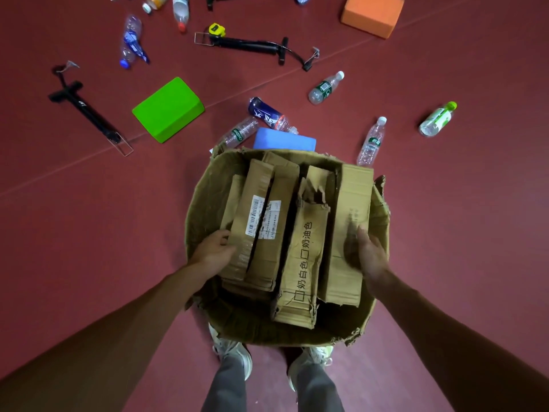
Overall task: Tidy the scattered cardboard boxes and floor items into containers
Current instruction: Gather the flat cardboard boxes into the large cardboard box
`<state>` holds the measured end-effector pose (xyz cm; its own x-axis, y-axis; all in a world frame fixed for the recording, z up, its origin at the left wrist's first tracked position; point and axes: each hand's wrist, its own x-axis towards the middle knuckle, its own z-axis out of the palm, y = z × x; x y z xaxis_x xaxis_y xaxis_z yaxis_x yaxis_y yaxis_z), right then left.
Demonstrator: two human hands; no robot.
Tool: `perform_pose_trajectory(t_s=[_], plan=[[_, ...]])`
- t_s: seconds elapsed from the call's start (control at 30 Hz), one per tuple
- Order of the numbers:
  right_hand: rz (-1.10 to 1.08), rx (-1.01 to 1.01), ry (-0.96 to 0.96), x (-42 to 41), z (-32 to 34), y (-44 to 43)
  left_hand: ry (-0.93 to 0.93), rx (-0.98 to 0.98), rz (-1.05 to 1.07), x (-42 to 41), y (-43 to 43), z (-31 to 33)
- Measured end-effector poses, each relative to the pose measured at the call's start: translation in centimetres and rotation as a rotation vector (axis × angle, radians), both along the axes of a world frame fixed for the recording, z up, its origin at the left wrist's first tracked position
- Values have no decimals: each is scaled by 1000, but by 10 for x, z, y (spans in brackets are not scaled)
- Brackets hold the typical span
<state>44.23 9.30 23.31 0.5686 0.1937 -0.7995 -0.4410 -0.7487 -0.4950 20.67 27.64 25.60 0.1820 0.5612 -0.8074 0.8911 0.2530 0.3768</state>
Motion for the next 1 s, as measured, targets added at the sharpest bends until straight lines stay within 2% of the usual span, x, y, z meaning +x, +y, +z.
perform_pose_trajectory(t_s=[0.2, 0.3, 0.6, 0.73, 0.87, 0.93, 1.0], plan=[[263, -54, -151, -4, -6, 1, -47, -14, -31, 14, -10, -2], [320, -50, -194, 1, -11, 0, -26, 3, -76, 15, -16, -4], [228, -55, -174, 12, -12, -34, -75, 94, 92, 19, -18, 5], [75, -40, -163, 14, -11, -43, -58, 161, 200, 14, -13, 4], [-164, 74, -218, 22, -19, -50, -43, 216, 299, 1, -4, -9], [-159, 138, -222, 23, -25, -54, -49, 194, 324, -7, -4, -19], [-24, 149, -138, 16, -26, -53, -51, 148, 329, -12, -10, -25]])
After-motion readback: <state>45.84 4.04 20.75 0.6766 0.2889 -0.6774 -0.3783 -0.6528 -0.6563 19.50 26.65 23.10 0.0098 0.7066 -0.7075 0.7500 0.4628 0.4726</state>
